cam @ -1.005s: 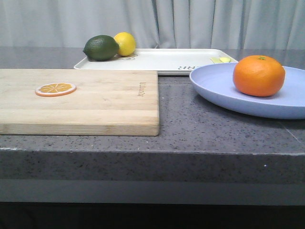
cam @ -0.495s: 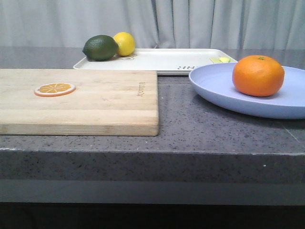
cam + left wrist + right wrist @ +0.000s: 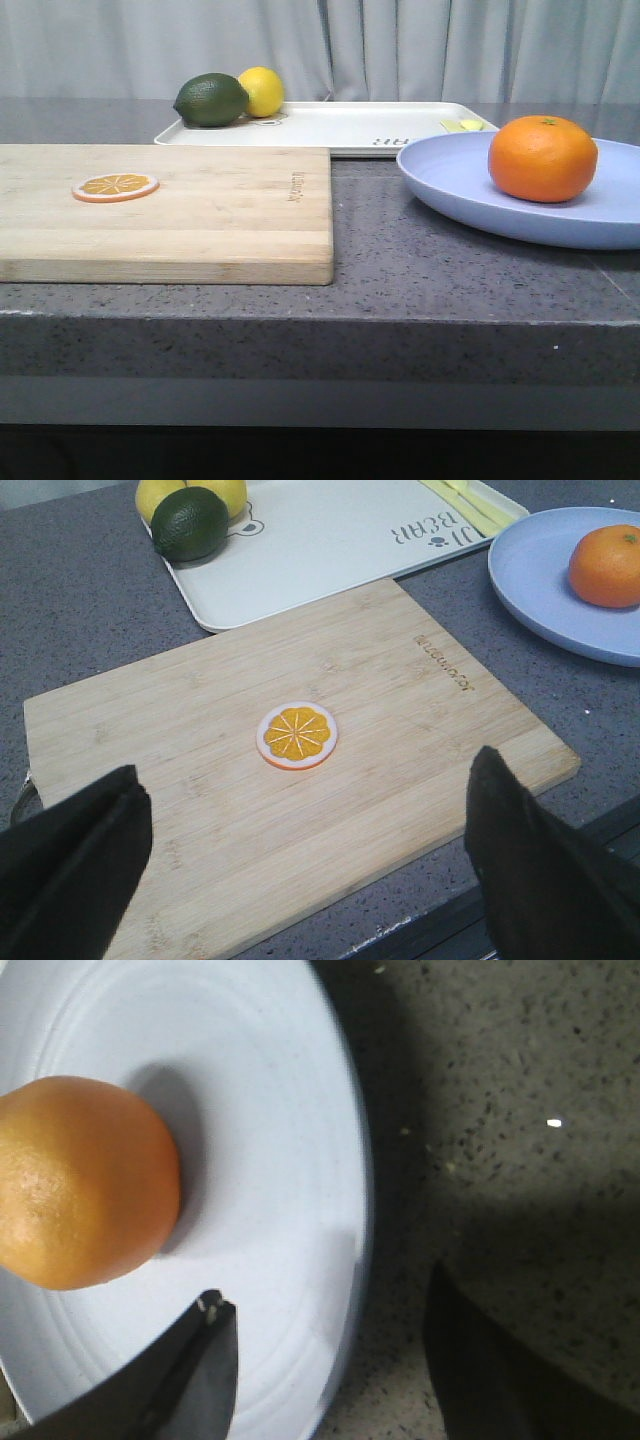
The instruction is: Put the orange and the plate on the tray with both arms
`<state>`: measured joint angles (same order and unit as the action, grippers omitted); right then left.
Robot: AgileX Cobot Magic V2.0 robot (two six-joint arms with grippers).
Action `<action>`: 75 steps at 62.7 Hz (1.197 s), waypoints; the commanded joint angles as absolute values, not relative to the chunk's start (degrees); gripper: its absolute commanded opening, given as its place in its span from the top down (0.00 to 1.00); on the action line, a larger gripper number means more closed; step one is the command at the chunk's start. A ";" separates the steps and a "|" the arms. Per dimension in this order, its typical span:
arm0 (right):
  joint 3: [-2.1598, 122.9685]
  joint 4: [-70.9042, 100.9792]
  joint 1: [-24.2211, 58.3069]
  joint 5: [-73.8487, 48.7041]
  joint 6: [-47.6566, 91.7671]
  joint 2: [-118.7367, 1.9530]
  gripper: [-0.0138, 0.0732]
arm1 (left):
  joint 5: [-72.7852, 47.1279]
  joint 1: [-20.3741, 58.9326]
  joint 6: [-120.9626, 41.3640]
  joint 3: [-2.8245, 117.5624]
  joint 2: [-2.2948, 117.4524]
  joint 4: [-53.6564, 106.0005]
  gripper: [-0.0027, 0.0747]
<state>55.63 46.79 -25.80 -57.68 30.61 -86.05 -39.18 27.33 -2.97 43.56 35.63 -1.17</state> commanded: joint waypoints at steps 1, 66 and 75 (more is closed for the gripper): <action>57.46 50.34 -26.32 -57.37 31.68 -84.43 0.39 | -35.16 27.24 -2.52 44.91 35.55 -1.11 0.16; 57.46 51.15 -23.10 -53.65 31.68 -86.85 0.56 | -35.16 27.24 -2.52 44.91 35.55 -0.89 0.16; 57.46 51.15 -23.10 -53.48 31.68 -86.85 0.63 | -35.26 27.24 -2.52 44.91 35.55 -0.89 0.16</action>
